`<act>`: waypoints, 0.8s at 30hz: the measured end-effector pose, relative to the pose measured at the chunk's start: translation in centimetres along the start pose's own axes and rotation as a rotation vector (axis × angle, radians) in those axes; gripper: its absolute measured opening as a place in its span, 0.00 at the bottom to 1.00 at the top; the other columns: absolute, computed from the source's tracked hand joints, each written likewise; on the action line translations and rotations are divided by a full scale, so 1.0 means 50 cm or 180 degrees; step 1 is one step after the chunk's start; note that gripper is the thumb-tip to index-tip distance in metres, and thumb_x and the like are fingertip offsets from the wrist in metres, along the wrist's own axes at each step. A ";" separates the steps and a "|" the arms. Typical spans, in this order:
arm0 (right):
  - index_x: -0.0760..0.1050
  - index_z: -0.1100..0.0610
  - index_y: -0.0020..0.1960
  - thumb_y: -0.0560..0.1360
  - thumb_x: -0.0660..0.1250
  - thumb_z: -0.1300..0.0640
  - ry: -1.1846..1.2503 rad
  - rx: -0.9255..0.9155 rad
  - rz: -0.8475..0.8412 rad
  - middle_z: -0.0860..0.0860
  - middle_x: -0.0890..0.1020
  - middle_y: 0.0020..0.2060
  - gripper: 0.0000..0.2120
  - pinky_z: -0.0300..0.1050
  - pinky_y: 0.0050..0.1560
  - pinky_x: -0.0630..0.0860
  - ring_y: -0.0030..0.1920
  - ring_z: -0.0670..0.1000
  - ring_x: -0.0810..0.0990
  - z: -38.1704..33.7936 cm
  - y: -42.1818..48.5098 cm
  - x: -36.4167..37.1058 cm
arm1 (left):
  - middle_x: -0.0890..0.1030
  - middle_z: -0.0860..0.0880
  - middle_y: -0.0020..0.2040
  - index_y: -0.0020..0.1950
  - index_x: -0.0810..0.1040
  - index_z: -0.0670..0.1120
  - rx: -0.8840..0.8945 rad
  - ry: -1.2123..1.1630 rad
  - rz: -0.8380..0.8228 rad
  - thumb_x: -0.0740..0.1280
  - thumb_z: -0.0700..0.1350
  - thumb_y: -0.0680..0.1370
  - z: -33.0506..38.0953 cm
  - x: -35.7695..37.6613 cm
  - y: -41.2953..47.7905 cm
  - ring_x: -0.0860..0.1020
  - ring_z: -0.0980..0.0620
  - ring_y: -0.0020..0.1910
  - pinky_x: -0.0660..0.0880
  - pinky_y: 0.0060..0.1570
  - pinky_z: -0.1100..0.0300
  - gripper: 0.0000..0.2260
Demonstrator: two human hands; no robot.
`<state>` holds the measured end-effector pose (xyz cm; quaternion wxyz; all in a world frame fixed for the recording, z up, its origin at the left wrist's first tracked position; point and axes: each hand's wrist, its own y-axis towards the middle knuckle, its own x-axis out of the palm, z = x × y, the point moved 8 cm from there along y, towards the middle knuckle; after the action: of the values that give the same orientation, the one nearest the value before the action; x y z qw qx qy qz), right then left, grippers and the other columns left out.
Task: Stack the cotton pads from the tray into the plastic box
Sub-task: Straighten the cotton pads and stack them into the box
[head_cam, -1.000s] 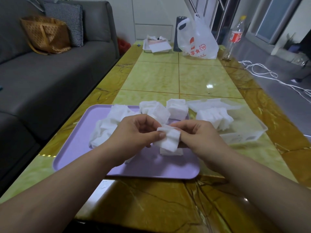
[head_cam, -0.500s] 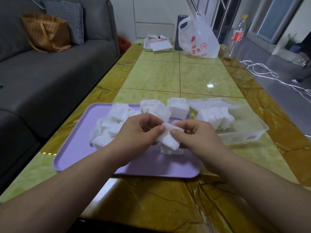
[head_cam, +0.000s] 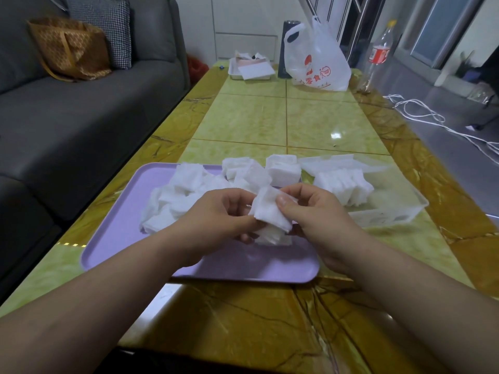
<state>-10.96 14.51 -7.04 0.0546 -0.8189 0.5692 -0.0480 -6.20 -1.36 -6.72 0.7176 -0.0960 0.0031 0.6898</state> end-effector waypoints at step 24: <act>0.85 0.58 0.48 0.74 0.76 0.62 -0.0725 -0.0526 0.0076 0.65 0.84 0.44 0.04 0.52 0.43 0.83 0.41 0.53 0.83 -0.039 -0.003 -0.015 | 0.87 0.41 0.49 0.55 0.83 0.40 -0.0184 -0.0230 0.0033 0.68 0.35 0.80 -0.002 0.004 -0.001 0.86 0.47 0.47 0.82 0.52 0.47 0.06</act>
<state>-11.37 15.19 -5.10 0.0517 -0.8139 0.5711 0.0929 -6.12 -1.16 -6.83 0.7107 -0.0917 -0.0423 0.6962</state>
